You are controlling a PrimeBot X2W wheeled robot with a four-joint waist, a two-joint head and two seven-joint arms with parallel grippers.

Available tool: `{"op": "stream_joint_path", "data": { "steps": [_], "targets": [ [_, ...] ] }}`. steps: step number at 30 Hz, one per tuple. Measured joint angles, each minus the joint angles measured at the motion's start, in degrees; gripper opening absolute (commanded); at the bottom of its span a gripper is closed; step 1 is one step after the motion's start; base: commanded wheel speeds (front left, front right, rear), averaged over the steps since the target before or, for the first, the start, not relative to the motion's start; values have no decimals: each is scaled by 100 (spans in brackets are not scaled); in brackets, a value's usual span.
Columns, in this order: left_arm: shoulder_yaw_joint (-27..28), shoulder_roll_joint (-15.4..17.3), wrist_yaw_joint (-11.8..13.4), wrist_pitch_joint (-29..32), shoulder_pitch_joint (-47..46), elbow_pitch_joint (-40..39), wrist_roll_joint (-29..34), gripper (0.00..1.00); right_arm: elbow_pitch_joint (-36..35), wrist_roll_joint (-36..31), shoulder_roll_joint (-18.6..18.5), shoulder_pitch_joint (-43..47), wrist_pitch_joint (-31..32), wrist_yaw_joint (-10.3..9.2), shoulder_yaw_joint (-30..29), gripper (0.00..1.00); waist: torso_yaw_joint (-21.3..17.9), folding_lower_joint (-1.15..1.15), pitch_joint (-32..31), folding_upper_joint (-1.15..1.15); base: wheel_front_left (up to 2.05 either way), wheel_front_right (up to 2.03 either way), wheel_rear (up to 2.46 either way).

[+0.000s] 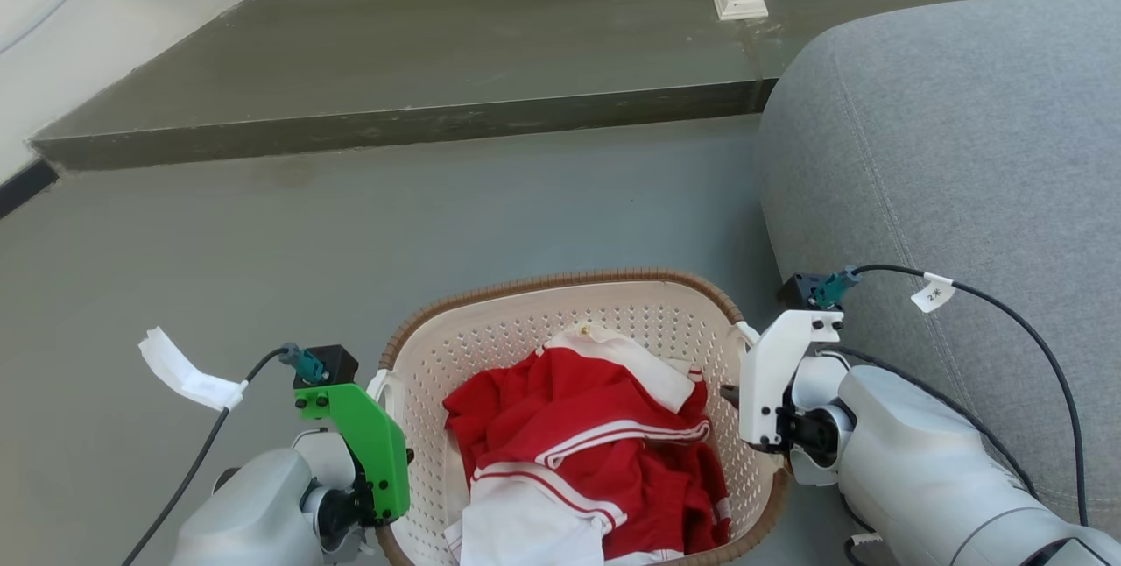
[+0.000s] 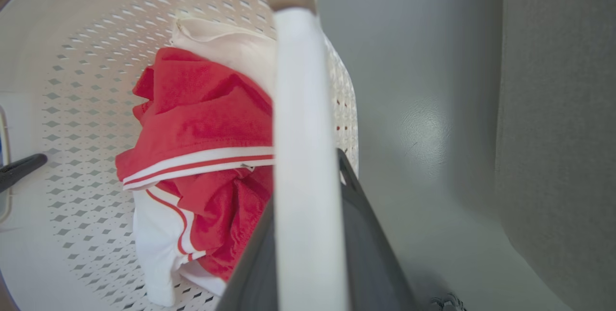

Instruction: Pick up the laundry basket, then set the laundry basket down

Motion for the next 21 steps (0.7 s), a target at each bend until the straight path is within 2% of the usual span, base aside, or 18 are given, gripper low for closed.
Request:
{"op": "stream_joint_path", "data": {
  "steps": [21],
  "targets": [
    [-59,2,1,85,-2,25,-122,0,-16,114,-21,-1,87,0,153,0,-11,0,24,0,0,0,0]
  ]
}}
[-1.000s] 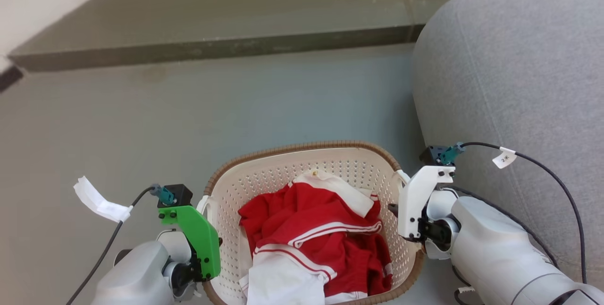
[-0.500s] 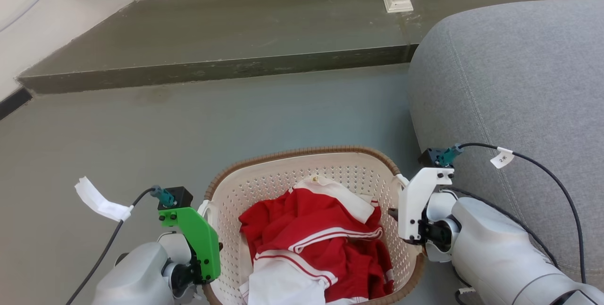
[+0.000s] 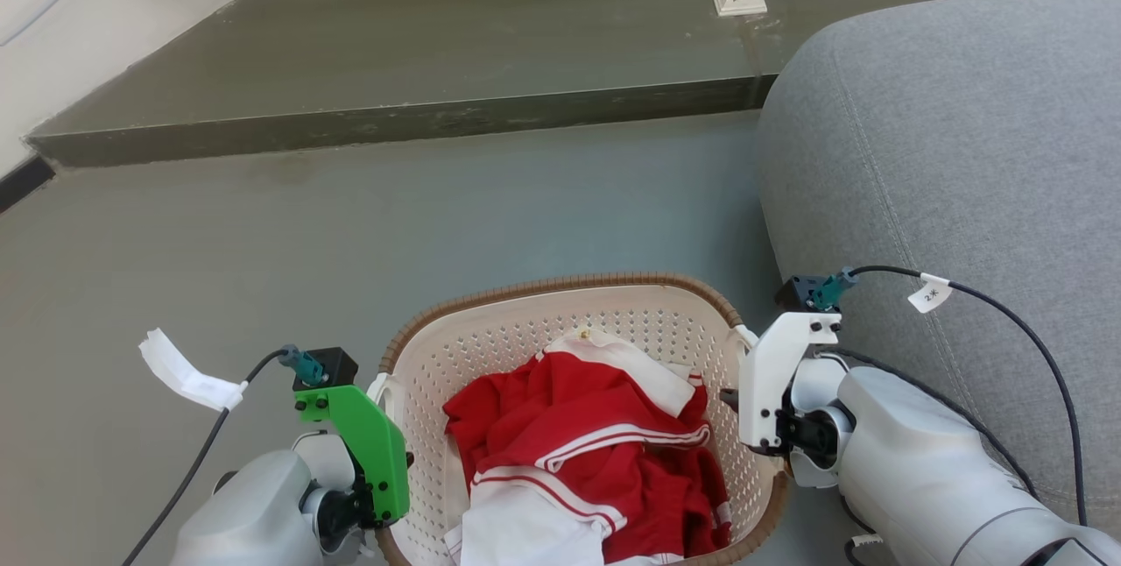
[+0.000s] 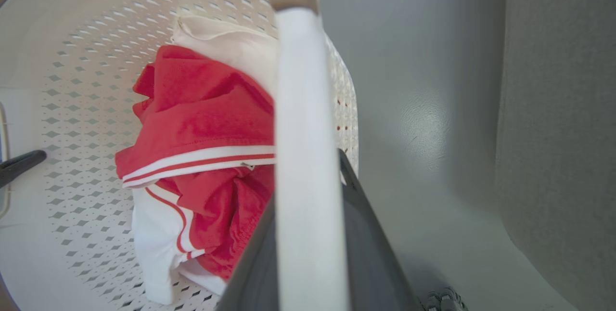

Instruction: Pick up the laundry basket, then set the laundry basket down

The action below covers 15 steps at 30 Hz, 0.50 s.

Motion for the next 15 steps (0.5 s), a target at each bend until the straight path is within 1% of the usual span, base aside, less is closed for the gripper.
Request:
{"op": "stream_joint_path", "data": {
  "steps": [15],
  "targets": [
    [-47,26,0,-53,-15,8,-16,0,-54,92,-12,-7,-54,0,79,0,-16,0,100,0,0,0,0]
  ]
}}
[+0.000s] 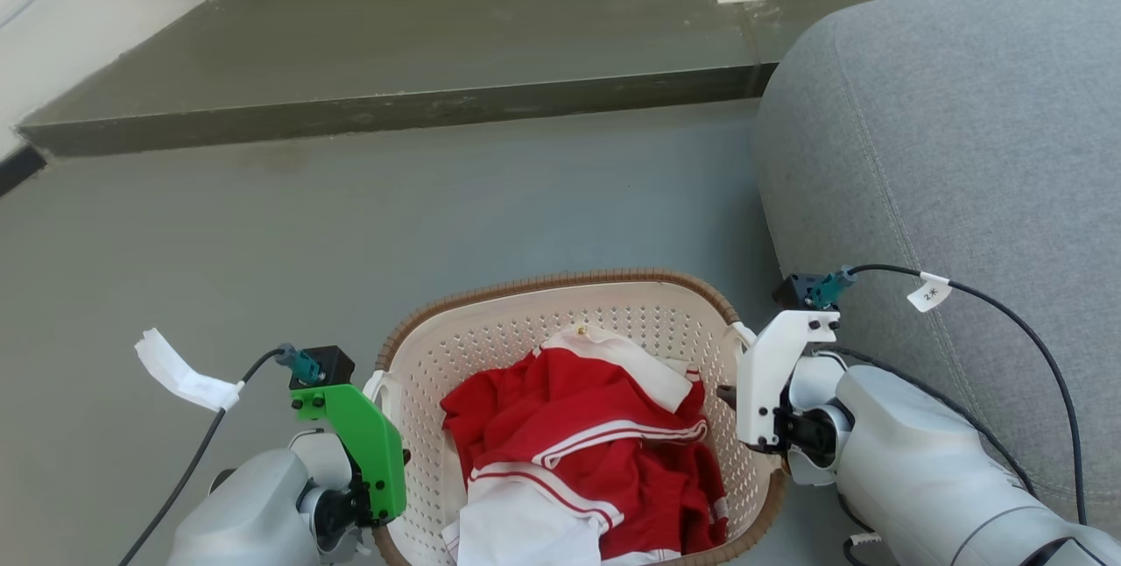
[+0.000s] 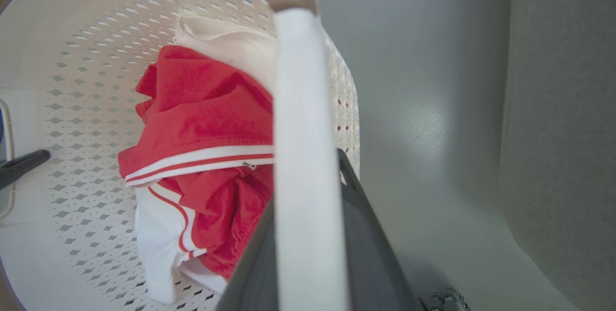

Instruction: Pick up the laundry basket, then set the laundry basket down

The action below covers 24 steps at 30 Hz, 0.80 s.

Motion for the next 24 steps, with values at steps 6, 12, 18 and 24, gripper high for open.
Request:
{"op": "stream_joint_path", "data": {
  "steps": [6,12,18,24],
  "targets": [
    [-18,25,0,-68,-21,-19,-9,0,-21,40,-1,-29,-44,0,31,0,-20,0,136,0,0,0,0],
    [-55,86,-1,-180,-129,-59,-15,0,-53,55,0,-94,-193,-2,52,0,-46,0,305,0,0,0,0],
    [-87,149,-1,-425,-289,-110,2,0,-86,56,1,-226,-463,-15,45,0,-54,0,579,0,0,0,0],
    [-64,255,-1,-821,-379,-231,23,0,-175,55,13,-328,-816,-65,46,0,-54,0,973,0,0,0,0]
  ]
}}
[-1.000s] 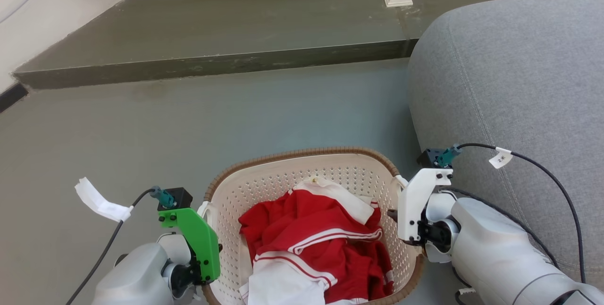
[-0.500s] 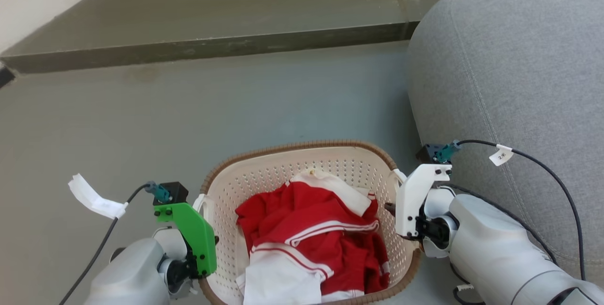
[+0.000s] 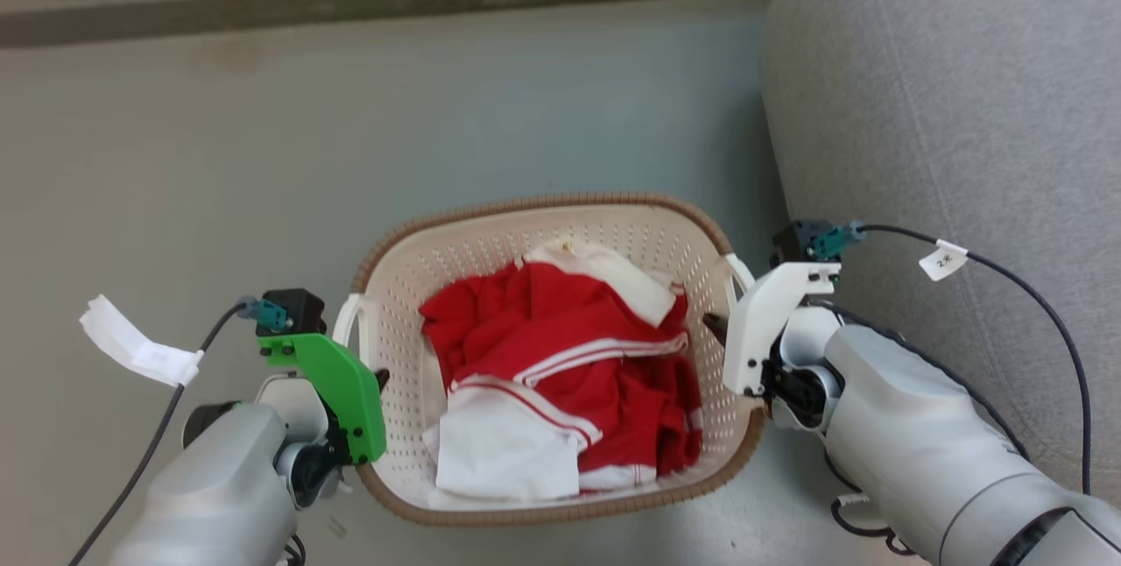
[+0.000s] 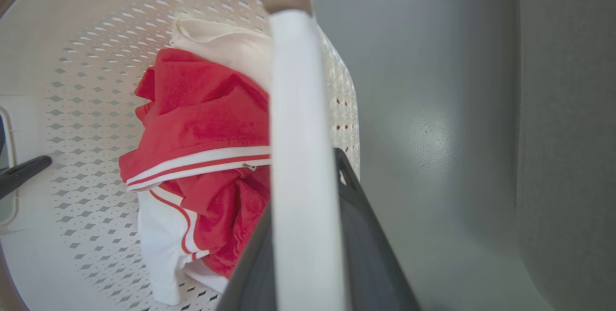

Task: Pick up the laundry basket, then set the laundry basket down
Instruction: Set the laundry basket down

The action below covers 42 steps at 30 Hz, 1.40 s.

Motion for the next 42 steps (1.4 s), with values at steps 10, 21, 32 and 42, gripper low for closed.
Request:
{"op": "stream_joint_path", "data": {
  "steps": [10,21,32,42],
  "targets": [
    [5,83,0,-559,-252,-68,91,0,-147,-4,-5,-197,-577,-93,19,0,10,0,767,0,0,0,0],
    [104,309,-36,-1206,-686,-169,200,0,-383,-97,3,-622,-1302,-203,79,0,29,1,1661,0,0,0,0],
    [53,370,-40,-1629,-909,-193,344,0,-427,-109,12,-763,-1876,-296,142,0,40,1,2474,0,0,0,0],
    [43,419,-40,-2002,-1067,-181,366,0,-456,-102,15,-933,-2194,-296,224,0,66,1,3035,0,0,0,0]
  ]
}}
